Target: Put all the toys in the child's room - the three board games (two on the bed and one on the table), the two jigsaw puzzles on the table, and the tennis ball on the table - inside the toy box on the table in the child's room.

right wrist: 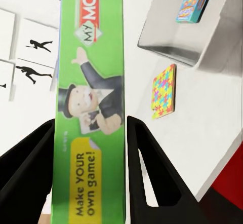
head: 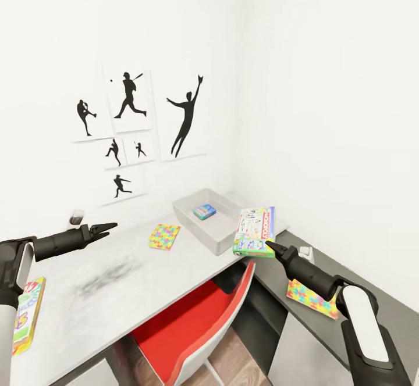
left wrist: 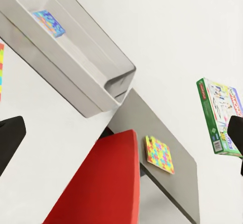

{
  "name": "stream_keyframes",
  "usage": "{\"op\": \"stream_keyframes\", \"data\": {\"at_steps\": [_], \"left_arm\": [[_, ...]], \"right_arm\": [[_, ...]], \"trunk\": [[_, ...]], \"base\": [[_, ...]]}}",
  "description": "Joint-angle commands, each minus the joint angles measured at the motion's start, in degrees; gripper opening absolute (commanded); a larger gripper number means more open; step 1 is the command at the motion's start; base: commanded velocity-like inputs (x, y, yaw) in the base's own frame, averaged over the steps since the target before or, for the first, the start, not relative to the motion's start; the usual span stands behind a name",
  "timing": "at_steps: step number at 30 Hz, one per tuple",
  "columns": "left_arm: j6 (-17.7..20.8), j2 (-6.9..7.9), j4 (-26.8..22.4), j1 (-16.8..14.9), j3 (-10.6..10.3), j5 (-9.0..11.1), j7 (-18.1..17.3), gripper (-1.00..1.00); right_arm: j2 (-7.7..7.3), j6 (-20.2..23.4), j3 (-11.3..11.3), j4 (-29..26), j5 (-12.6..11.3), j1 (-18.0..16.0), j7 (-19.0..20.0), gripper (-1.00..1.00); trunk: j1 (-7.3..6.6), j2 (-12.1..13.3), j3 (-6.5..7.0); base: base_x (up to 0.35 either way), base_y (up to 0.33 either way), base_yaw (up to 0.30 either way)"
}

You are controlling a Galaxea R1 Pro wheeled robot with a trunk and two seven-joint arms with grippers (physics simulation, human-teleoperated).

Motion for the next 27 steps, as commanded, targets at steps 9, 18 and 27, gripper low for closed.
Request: {"op": "stream_keyframes", "data": {"at_steps": [9, 18, 27], "left_arm": [[0.6, 0.01, 0.0, -0.1, 0.0, 0.3, -0.1, 1.00], [0.6, 0.01, 0.0, -0.1, 0.0, 0.3, -0.1, 1.00], [0.6, 0.01, 0.0, -0.1, 0.0, 0.4, -0.1, 1.00]], "right_arm": [[0.07, 0.4, -0.1, -0.1, -0.2, -0.1, 0.3, -1.00], [-0.04, 0.4, -0.1, -0.1, -0.2, -0.1, 0.3, -1.00], [-0.04, 0.4, -0.1, -0.1, -0.2, -0.1, 0.3, -1.00]], "trunk": [[0.05, -0.1, -0.33], [0.05, -0.1, -0.33], [0.05, -0.1, -0.36]], "base": [[0.186, -0.119, -0.004], [0.169, -0.110, 0.235], [0.155, 0.066, 0.093]]}}
